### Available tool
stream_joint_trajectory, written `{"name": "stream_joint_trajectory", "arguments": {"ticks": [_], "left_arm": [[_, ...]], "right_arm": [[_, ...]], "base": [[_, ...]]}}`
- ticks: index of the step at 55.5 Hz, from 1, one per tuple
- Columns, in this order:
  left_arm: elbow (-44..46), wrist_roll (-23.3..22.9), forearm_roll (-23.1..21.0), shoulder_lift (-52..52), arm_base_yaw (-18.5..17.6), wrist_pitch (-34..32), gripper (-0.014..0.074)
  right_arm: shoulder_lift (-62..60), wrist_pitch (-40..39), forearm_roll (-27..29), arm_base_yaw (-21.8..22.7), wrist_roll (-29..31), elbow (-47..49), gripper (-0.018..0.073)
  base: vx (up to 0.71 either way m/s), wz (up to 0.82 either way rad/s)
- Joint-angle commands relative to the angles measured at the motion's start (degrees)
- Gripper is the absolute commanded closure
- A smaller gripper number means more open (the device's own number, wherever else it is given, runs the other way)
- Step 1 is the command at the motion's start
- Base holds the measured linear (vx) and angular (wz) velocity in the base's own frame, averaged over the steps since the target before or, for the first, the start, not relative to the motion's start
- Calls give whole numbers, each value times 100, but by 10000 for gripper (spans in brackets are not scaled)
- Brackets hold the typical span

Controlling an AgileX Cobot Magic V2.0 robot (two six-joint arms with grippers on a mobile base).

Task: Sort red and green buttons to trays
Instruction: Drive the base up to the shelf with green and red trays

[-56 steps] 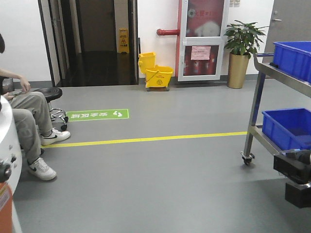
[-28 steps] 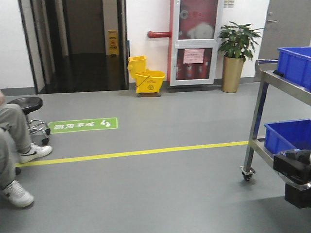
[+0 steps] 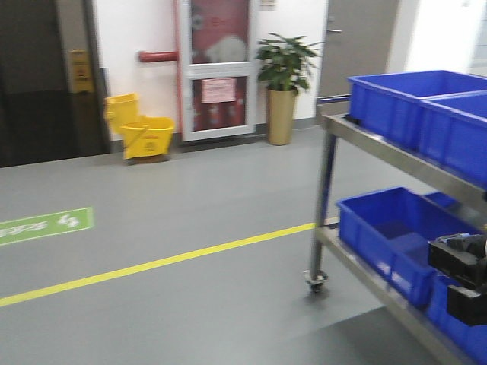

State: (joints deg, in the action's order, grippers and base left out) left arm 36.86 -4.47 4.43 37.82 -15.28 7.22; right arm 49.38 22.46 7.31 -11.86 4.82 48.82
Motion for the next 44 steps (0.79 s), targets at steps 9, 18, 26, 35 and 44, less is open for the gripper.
{"name": "stream_joint_trajectory", "arguments": {"ticks": [9,18,26,35,44], "left_arm": [[203,-53,-34,7,-44,-479,594],[203,-53,-34,7,-44,-479,594],[203,-53,-34,7,-44,-479,594],[203,-53,-34,7,-44,-479,594],[203,-53,-34,7,-44,-479,594]], "right_arm": [[-47,-530,-23,0,18,222,568],[-47,-530,-23,0,18,222,568],[-47,-530,-23,0,18,222,568],[-47,-530,-23,0,18,222,568],[-47,-530,-23,0,18,222,568]], "base": [[39,-66],[37,-67],[34,-67],[31,-70],[27,-73]]}}
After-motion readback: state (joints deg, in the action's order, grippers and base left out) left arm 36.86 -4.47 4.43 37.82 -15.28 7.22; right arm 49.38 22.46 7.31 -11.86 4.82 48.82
